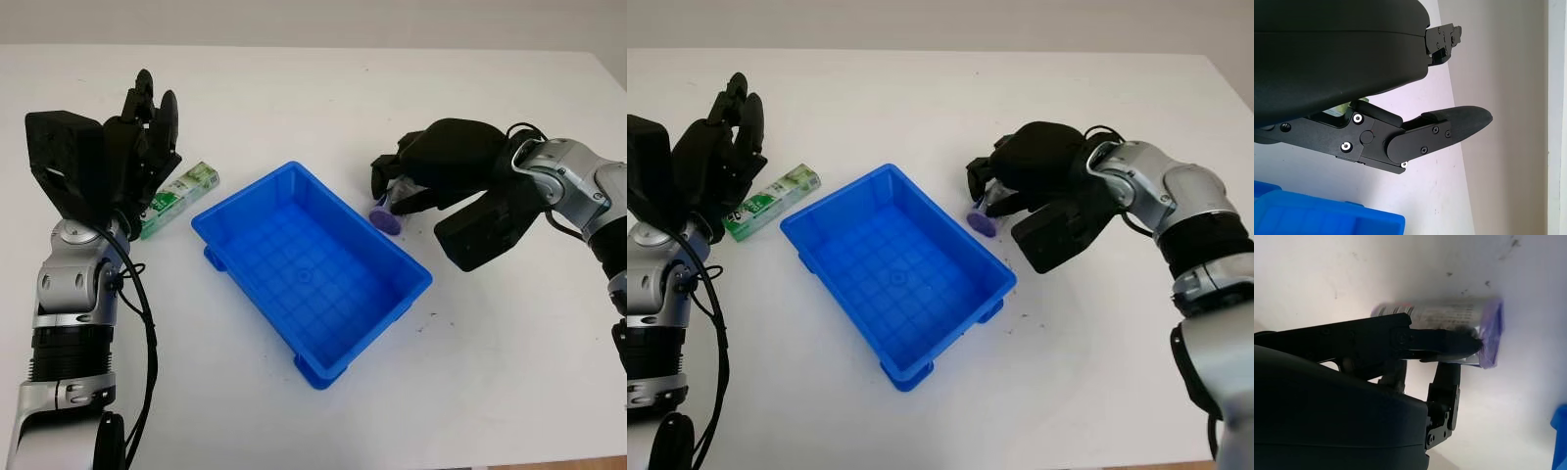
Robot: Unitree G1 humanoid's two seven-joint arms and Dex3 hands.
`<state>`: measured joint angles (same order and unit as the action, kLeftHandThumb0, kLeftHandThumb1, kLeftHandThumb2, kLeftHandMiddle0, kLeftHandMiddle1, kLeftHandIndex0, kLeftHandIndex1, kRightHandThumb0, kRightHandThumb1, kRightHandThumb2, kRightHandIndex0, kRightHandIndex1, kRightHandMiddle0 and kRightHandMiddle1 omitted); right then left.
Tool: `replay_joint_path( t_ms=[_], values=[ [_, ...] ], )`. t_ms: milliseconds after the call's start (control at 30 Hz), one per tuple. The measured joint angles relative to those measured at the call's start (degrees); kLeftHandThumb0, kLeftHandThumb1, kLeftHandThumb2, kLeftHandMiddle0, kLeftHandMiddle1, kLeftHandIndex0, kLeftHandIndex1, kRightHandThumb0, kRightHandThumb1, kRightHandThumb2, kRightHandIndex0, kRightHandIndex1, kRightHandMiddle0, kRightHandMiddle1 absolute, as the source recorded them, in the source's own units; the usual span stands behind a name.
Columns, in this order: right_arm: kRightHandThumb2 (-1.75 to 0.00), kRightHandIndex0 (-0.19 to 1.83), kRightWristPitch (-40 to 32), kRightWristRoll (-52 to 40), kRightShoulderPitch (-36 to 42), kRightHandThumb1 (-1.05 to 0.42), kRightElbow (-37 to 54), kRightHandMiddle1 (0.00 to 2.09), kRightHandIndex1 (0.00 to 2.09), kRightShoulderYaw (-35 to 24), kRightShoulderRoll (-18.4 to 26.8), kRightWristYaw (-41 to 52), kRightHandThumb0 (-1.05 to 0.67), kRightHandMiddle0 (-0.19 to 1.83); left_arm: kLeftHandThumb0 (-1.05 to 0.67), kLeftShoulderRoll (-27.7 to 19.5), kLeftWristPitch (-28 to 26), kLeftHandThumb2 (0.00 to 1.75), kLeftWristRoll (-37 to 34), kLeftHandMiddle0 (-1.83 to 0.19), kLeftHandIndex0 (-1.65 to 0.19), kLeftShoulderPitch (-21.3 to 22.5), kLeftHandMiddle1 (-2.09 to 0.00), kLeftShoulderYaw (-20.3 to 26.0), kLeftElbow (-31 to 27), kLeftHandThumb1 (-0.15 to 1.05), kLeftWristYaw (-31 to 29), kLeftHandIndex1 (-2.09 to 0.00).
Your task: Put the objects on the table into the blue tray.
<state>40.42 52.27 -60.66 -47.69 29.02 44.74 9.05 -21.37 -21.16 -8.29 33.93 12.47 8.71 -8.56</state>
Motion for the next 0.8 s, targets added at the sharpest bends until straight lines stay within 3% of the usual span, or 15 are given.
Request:
replay_joint_path(
  t_ms=[133, 167, 267, 433, 600, 800],
  values=[
    [-0.07, 0.52, 0.7, 4.0, 0.6, -1.00, 0.0, 2.09, 2.09, 1.6, 0.8, -10.1, -0.53, 0.21, -0.68, 0.0, 0.0, 0.67, -0.3, 0.19, 0.19, 0.1, 0.00, 0.0, 0.3, 1.05, -0.1, 0.00],
    [-0.12, 0.73, 0.8, 4.8, 0.7, -1.03, -0.2, 2.09, 2.09, 1.9, 0.8, -12.1, -0.47, 0.27, -0.68, 0.0, 0.0, 0.67, -0.3, 0.19, 0.19, 0.2, 0.00, 0.0, 0.3, 1.05, -0.1, 0.00],
    [-0.14, 1.01, 1.0, 7.0, 0.8, -1.05, -1.4, 2.09, 2.09, 3.0, 0.9, -18.2, -0.39, 0.38, -0.68, 0.0, 0.1, 0.66, -0.3, 0.19, 0.19, 0.4, 0.00, 0.0, 1.0, 1.05, -0.1, 0.00],
    [-0.15, 1.07, 1.0, 8.0, 0.7, -1.05, -3.8, 2.09, 2.09, 3.9, 0.6, -23.6, -0.34, 0.42, -0.69, 0.0, 0.2, 0.65, -0.3, 0.19, 0.19, 0.6, 0.00, 0.0, 1.4, 1.05, -0.2, 0.00],
    [-0.06, 0.93, 1.1, 5.7, 0.4, -1.00, -6.6, 2.09, 2.09, 3.8, -0.2, -24.9, -0.31, 0.38, -0.68, 0.0, 0.2, 0.65, -0.3, 0.19, 0.19, 0.6, 0.00, 0.0, 1.4, 1.05, -0.1, 0.00],
    [-0.06, 0.89, 2.0, 2.3, -0.1, -1.02, -8.4, 2.09, 2.09, 2.7, -1.5, -27.7, -0.25, 0.41, -0.68, 0.0, 0.0, 0.66, -0.3, 0.19, 0.19, 0.6, 0.00, 0.0, 1.3, 1.05, -0.1, 0.00]
  ],
)
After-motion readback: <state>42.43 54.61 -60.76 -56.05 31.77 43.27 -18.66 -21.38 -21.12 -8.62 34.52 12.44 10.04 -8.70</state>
